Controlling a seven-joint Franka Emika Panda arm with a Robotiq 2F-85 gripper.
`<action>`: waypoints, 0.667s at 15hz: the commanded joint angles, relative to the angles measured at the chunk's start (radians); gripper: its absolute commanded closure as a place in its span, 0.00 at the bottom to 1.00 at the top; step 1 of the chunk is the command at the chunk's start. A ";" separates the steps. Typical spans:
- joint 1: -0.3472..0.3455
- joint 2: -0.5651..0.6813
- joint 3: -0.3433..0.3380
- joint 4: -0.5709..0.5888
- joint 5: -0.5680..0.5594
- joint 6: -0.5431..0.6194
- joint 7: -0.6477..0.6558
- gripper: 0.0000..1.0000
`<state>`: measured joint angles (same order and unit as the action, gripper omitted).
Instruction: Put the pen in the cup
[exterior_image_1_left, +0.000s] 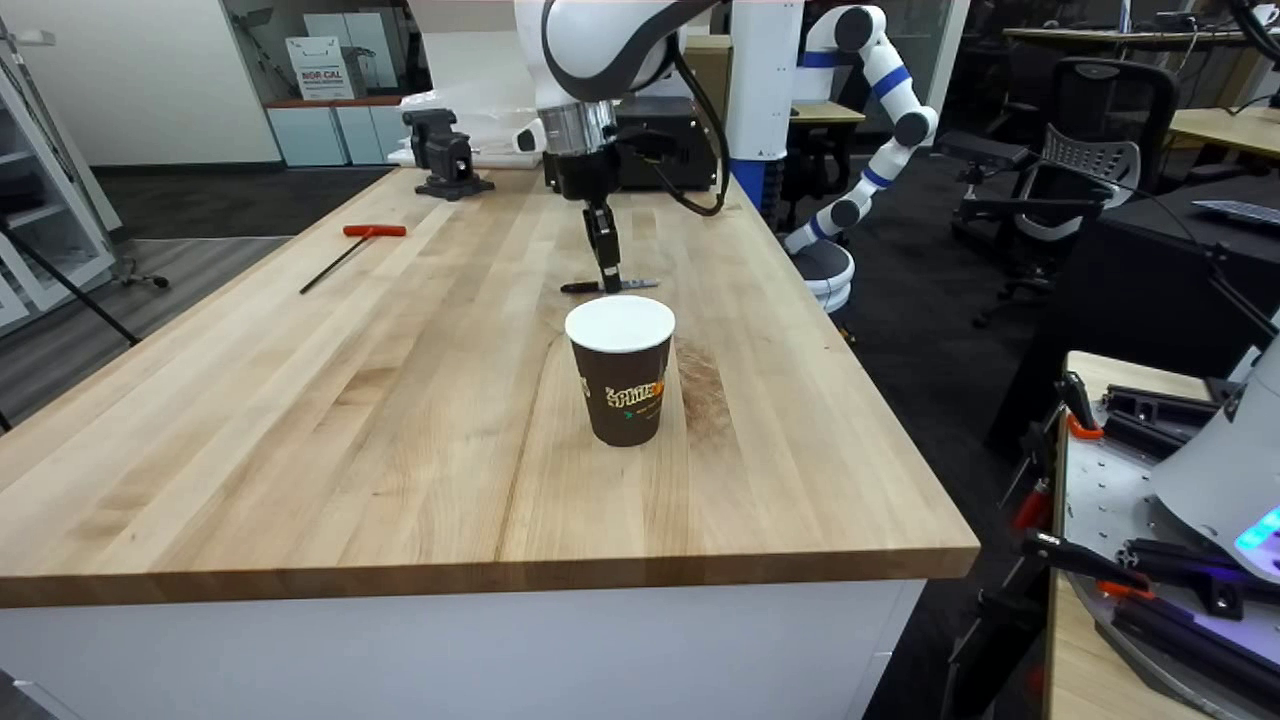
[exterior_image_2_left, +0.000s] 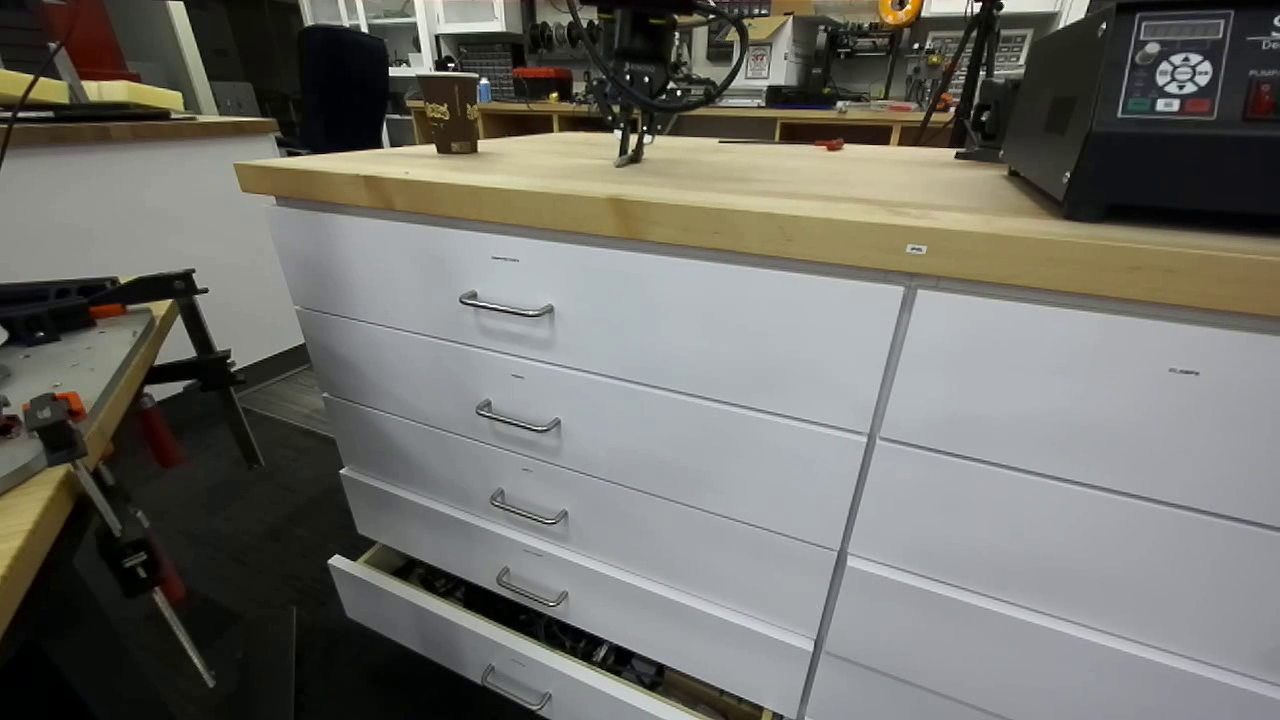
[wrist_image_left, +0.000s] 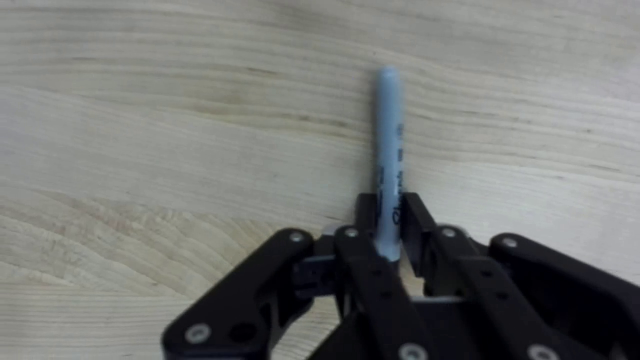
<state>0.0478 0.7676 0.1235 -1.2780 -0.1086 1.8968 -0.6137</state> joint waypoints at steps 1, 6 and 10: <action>0.012 -0.026 -0.004 -0.006 -0.020 -0.036 0.017 1.00; 0.045 -0.058 -0.004 -0.008 -0.047 -0.091 0.023 0.97; 0.082 -0.125 0.002 -0.037 -0.084 -0.108 0.030 0.97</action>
<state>0.1032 0.7209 0.1259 -1.2702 -0.1579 1.8262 -0.6103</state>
